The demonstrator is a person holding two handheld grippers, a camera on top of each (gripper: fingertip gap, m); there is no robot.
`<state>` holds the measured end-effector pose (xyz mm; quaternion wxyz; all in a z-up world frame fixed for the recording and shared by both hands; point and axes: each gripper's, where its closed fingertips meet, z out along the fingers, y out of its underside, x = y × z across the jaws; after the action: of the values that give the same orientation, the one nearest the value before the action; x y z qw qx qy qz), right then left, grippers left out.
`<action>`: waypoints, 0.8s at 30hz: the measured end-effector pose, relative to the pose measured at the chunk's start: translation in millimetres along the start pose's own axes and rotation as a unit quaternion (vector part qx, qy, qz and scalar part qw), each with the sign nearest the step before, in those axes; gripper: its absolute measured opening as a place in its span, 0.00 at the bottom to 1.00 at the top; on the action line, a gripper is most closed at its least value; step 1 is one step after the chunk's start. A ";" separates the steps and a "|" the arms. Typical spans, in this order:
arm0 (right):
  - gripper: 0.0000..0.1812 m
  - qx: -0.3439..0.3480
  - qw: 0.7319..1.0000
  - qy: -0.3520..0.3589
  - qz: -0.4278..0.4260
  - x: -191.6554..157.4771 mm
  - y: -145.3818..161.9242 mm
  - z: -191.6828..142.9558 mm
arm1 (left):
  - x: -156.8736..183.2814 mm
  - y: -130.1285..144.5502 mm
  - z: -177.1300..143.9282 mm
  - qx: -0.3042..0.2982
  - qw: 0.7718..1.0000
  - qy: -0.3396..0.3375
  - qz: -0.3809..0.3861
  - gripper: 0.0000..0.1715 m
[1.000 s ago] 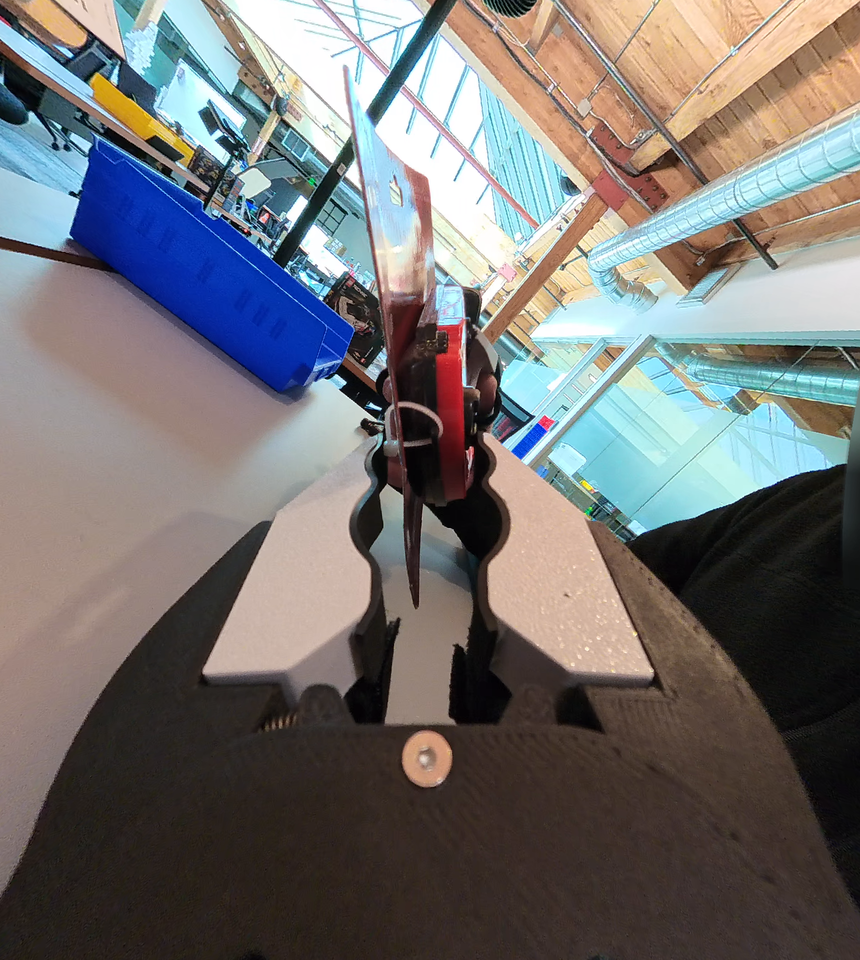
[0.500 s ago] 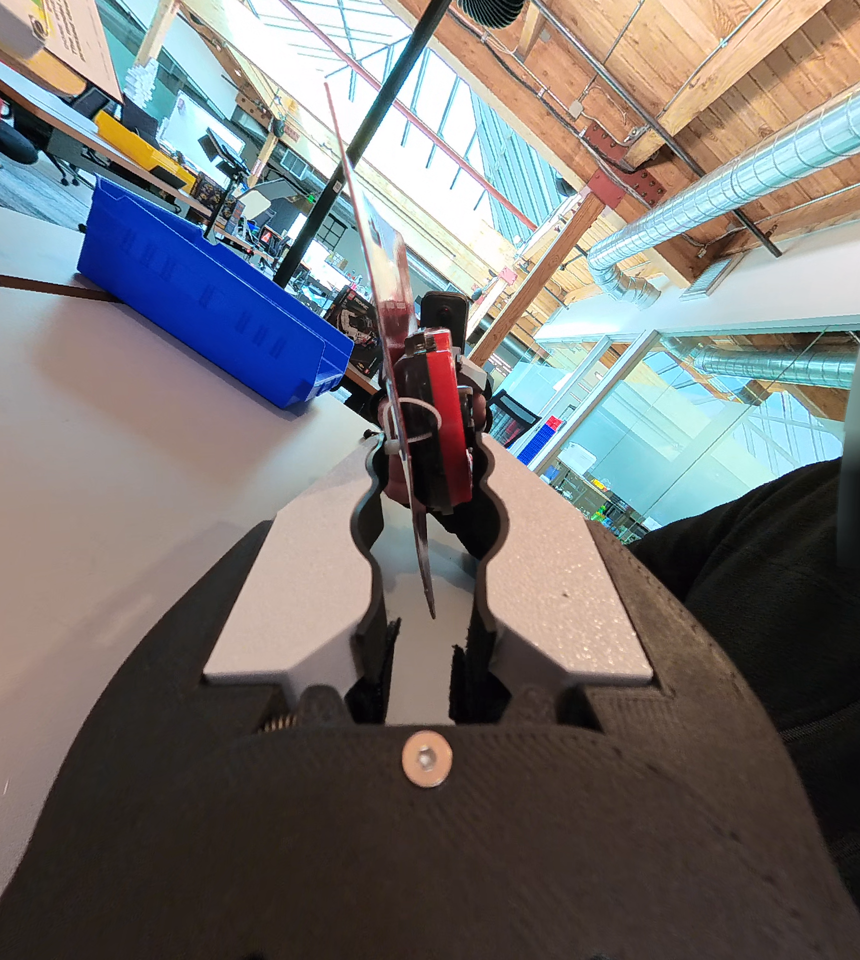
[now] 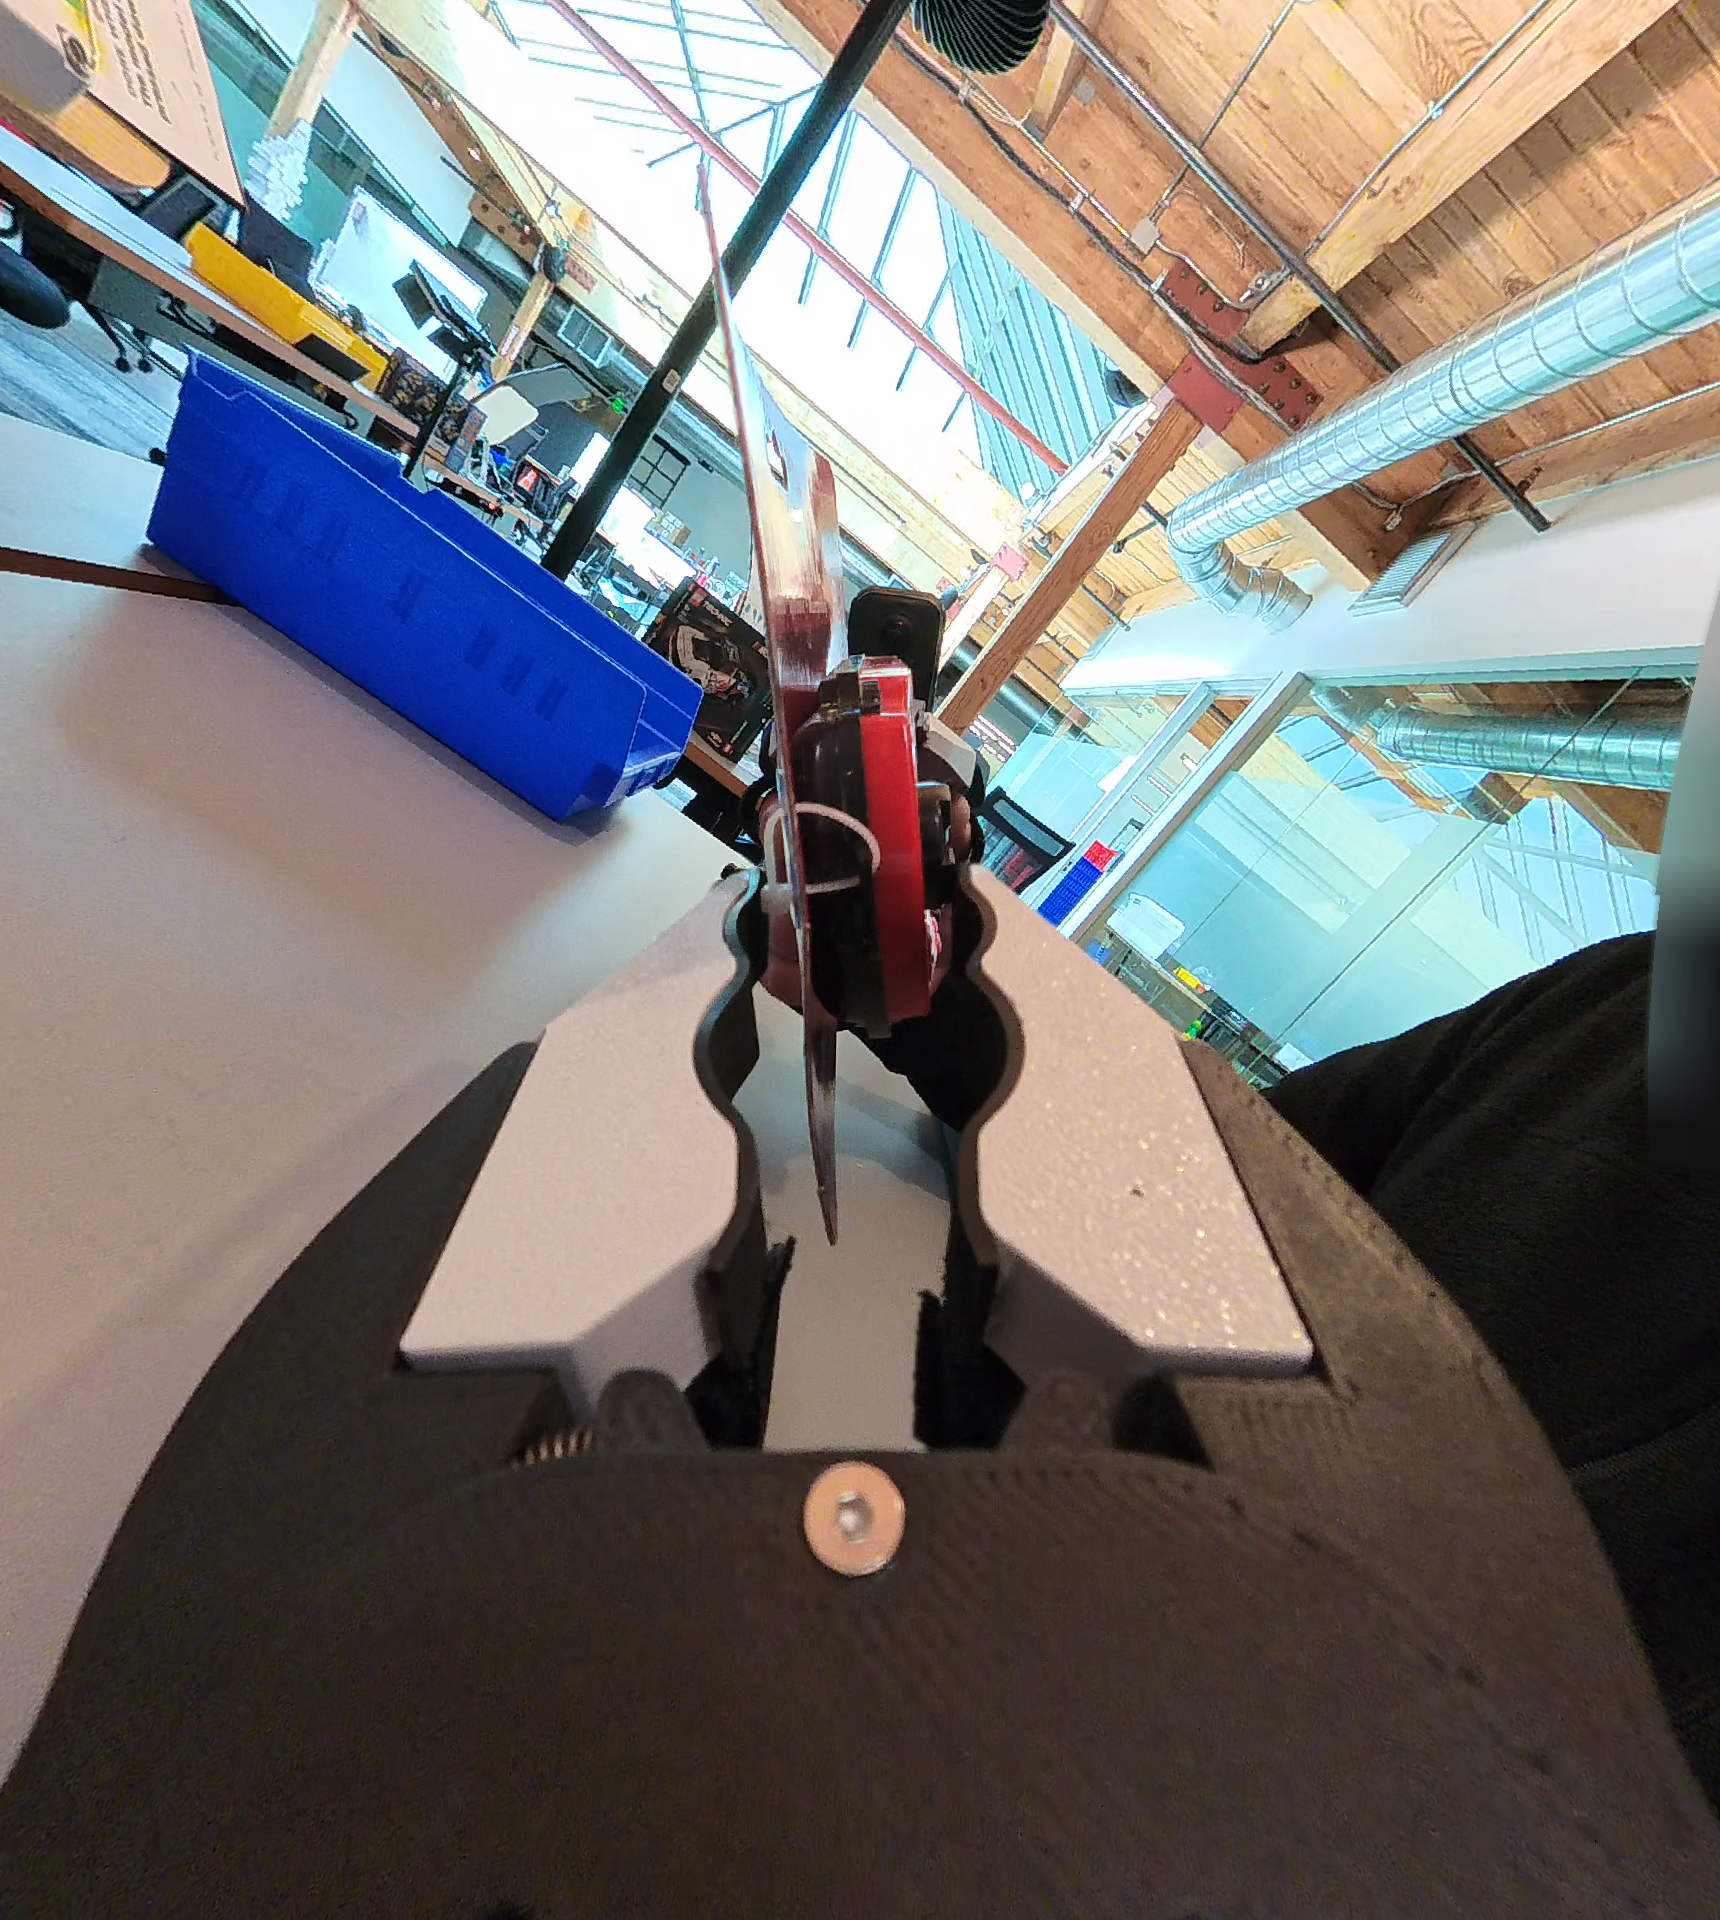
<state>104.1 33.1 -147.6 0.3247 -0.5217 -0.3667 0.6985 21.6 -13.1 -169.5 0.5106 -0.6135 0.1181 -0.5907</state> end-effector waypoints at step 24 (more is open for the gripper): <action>0.15 -0.001 1.000 -0.001 -0.001 0.2 1.7 1.0 | -1.7 0.9 3.1 -0.004 1.000 -0.017 0.008 0.15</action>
<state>103.0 32.2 -148.9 0.3241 -0.5214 -0.3683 0.6982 24.1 -10.8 -170.5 0.5151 -0.6247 0.1168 -0.5751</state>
